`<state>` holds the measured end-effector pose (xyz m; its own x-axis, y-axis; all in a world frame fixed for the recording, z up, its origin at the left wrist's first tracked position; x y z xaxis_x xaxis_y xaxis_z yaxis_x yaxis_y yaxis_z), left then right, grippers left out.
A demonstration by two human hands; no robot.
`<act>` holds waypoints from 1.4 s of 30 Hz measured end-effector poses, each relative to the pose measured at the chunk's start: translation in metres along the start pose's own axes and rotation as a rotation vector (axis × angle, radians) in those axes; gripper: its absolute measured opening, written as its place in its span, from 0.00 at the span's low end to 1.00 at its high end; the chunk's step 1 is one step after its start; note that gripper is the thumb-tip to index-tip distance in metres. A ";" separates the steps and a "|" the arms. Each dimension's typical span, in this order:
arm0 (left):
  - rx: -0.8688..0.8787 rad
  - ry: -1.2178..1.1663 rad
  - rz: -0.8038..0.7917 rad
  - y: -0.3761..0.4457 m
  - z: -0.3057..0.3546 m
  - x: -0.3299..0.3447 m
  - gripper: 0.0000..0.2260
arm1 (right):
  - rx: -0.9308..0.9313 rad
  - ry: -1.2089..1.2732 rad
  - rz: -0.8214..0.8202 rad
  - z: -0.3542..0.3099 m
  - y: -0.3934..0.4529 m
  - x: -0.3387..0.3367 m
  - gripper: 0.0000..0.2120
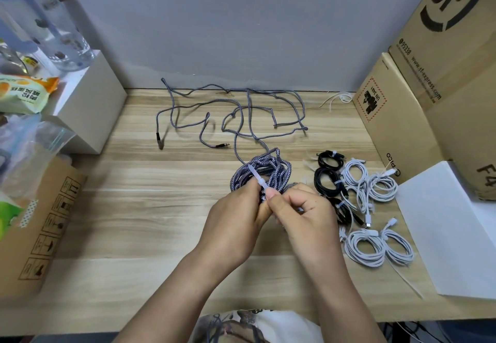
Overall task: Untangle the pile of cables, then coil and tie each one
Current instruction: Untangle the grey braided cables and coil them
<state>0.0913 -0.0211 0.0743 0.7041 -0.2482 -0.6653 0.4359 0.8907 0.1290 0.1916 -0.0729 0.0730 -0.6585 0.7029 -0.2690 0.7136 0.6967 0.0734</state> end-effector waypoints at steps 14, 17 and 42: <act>0.186 0.224 0.026 -0.003 0.006 0.014 0.18 | -0.483 -0.473 0.225 -0.026 0.002 0.010 0.08; 0.208 0.197 0.016 -0.004 0.008 0.018 0.06 | -0.459 -0.220 0.153 -0.036 -0.006 0.012 0.03; 0.152 0.394 0.088 -0.002 -0.009 0.006 0.21 | 0.359 0.381 -0.529 -0.008 -0.007 0.005 0.08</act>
<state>0.0896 -0.0207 0.0629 0.4877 0.0171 -0.8728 0.4820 0.8283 0.2856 0.1816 -0.0735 0.0790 -0.9264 0.3335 0.1747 0.2698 0.9117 -0.3098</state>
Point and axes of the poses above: each hand's wrist, its own y-axis towards the middle knuckle, its own x-axis out of the palm, z = x × y, the point moved 6 cm from there along y, towards the middle knuckle, and after that the axes turned 15 degrees about z, right-handed, at the moved point
